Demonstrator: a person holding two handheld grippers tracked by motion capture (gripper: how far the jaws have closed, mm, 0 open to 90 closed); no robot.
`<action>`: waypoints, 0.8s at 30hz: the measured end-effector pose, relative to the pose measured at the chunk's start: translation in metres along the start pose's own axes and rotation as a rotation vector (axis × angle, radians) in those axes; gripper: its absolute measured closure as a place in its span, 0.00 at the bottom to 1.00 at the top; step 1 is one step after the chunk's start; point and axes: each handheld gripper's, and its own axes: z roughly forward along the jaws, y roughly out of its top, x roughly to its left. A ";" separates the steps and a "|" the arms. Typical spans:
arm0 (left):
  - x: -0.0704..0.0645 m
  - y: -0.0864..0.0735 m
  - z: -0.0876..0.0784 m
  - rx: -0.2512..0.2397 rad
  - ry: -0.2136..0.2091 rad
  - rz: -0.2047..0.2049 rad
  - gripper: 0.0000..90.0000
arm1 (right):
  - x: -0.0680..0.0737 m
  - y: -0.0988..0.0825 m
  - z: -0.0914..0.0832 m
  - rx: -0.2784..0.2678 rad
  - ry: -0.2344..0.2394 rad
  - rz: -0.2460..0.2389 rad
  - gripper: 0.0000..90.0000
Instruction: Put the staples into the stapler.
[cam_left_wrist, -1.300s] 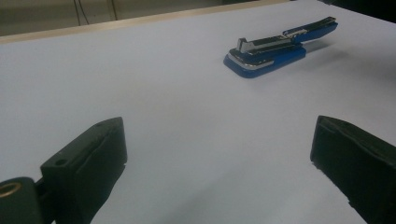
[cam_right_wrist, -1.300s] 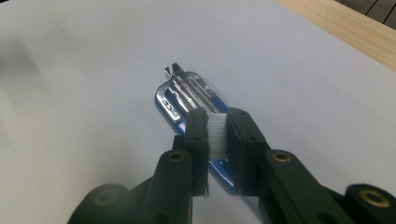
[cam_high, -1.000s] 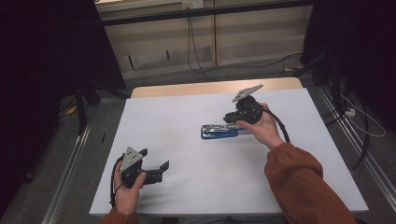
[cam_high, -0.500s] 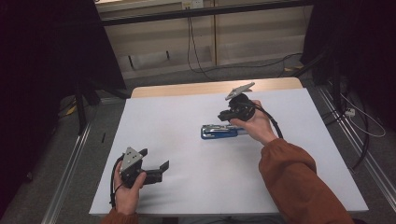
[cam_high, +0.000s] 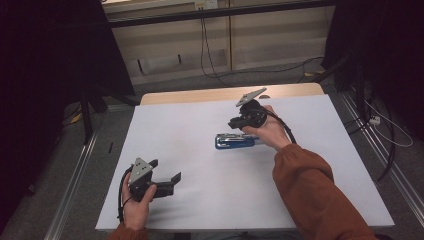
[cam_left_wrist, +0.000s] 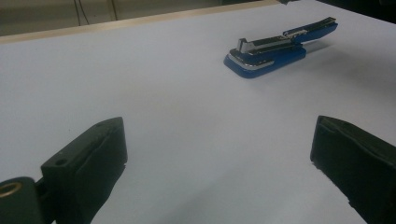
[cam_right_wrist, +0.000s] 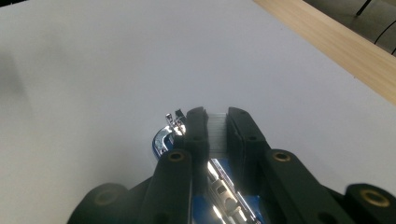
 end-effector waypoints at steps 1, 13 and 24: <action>0.000 0.000 0.000 0.000 0.000 0.000 0.04 | 0.000 0.000 0.000 0.000 0.000 0.000 0.88; -0.001 0.000 0.000 -0.005 -0.007 0.003 0.04 | 0.009 0.003 0.008 0.038 0.059 -0.085 0.88; -0.001 0.000 0.001 -0.006 -0.009 0.003 0.04 | 0.010 0.001 0.017 0.058 0.140 -0.174 0.88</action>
